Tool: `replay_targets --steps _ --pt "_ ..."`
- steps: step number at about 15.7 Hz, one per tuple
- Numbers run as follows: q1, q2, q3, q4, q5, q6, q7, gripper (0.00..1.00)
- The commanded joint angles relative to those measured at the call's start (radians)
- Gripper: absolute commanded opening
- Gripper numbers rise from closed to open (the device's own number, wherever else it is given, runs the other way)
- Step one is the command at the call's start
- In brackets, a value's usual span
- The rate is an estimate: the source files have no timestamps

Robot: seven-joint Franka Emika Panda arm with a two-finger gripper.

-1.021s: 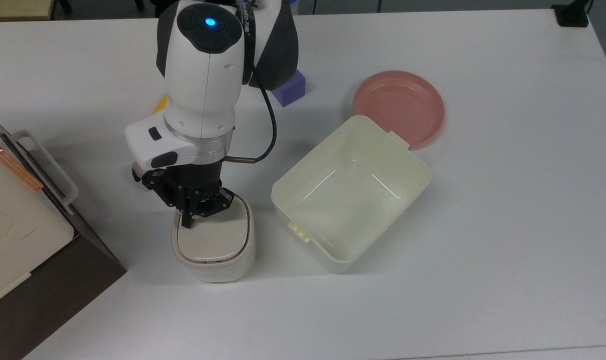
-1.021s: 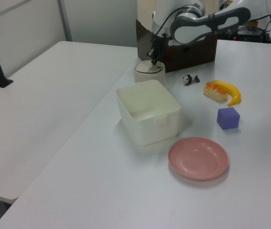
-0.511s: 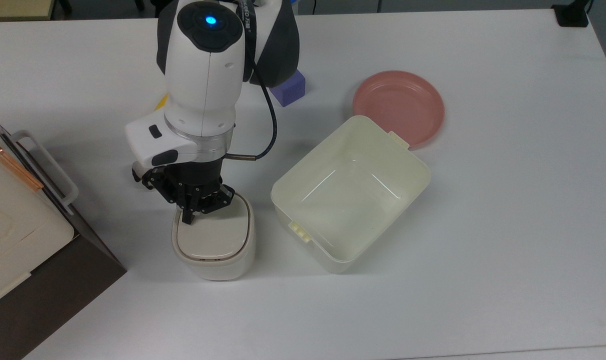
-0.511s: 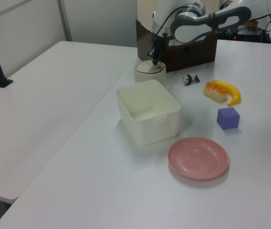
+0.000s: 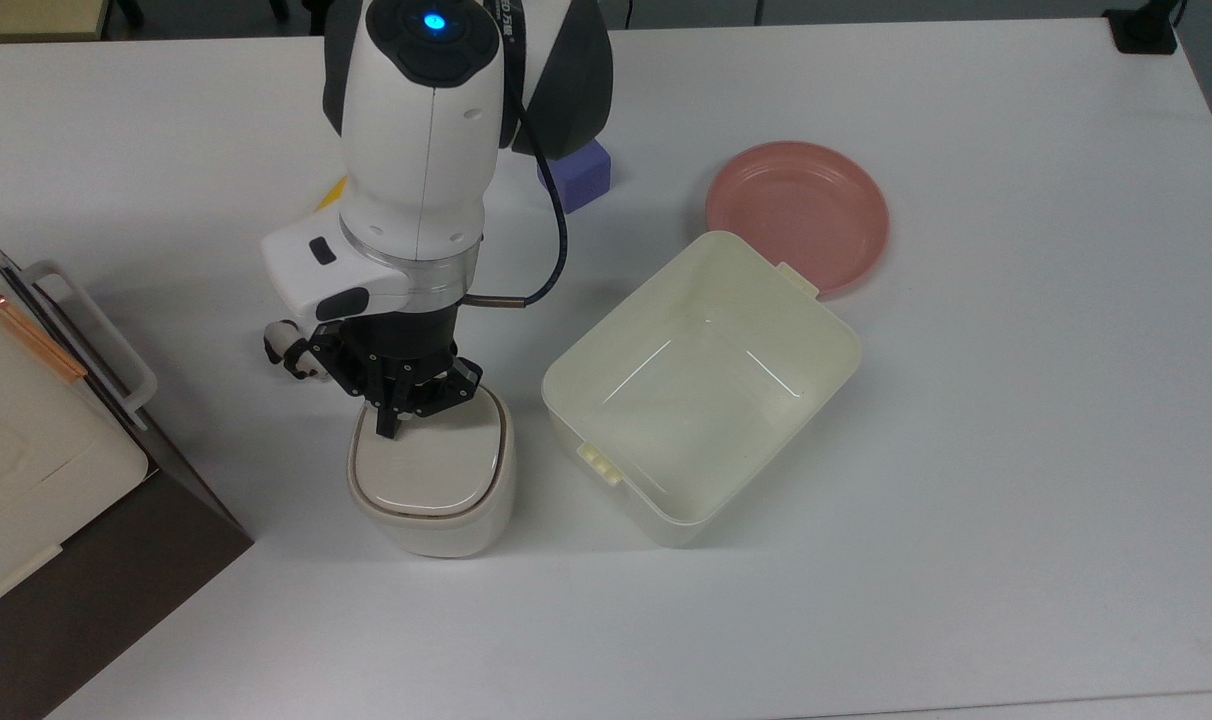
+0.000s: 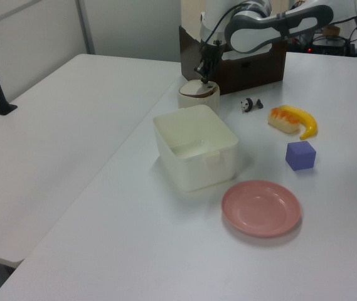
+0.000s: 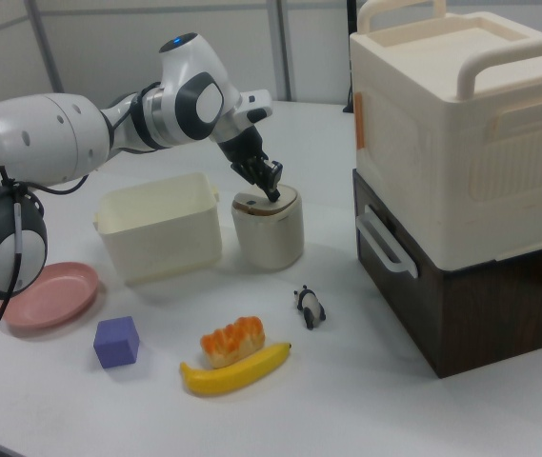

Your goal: Close the trash can

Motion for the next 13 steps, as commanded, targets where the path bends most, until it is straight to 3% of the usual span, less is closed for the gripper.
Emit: replay_targets --steps 1,13 --pt "0.003 -0.029 -0.002 -0.008 0.016 -0.033 -0.010 0.00" --pt "0.006 -0.037 0.024 -0.008 0.053 -0.069 -0.007 0.00"
